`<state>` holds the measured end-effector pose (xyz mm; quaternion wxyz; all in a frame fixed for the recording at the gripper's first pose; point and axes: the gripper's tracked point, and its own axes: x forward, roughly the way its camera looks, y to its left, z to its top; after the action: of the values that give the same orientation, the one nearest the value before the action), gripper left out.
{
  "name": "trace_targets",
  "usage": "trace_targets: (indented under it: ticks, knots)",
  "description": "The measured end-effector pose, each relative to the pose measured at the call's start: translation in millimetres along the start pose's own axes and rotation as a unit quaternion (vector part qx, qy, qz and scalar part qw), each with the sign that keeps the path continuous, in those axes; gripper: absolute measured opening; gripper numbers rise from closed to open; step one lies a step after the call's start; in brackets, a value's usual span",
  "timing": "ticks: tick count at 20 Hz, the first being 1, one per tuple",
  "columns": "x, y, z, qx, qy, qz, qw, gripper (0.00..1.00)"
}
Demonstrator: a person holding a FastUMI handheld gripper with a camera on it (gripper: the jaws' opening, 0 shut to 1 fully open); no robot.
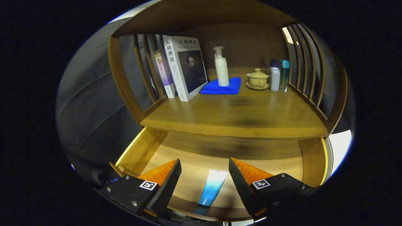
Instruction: Pull open the drawer, take out the items inside it, and place them on the countertop above the cabinet.
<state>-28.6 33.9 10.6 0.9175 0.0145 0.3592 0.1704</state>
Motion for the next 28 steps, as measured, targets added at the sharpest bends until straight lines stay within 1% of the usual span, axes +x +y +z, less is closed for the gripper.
trace_targets:
  ticks: [2,4,7,8,10,15,21,22,25,28]
  knots:
    - [11,-4,-14,0.014,0.034,0.0,0.999,0.93]
    - [19,-4,-34,0.02,0.082,0.007,0.996,0.94]
    - [29,-5,-55,0.011,0.128,0.012,0.992,0.94]
    - [32,-9,-60,0.006,0.138,0.008,0.99,0.94]
    - [40,-15,-64,0.004,0.148,-0.002,0.989,0.94]
    - [49,-29,-81,0.011,0.202,-0.015,0.979,0.94]
    - [48,-35,-97,-0.016,0.241,-0.03,0.97,0.93]
    - [48,-35,-100,-0.013,0.249,-0.028,0.968,0.91]
    - [50,-35,-104,-0.001,0.263,-0.024,0.965,0.9]
    - [51,-35,-107,-0.006,0.274,-0.026,0.961,0.89]
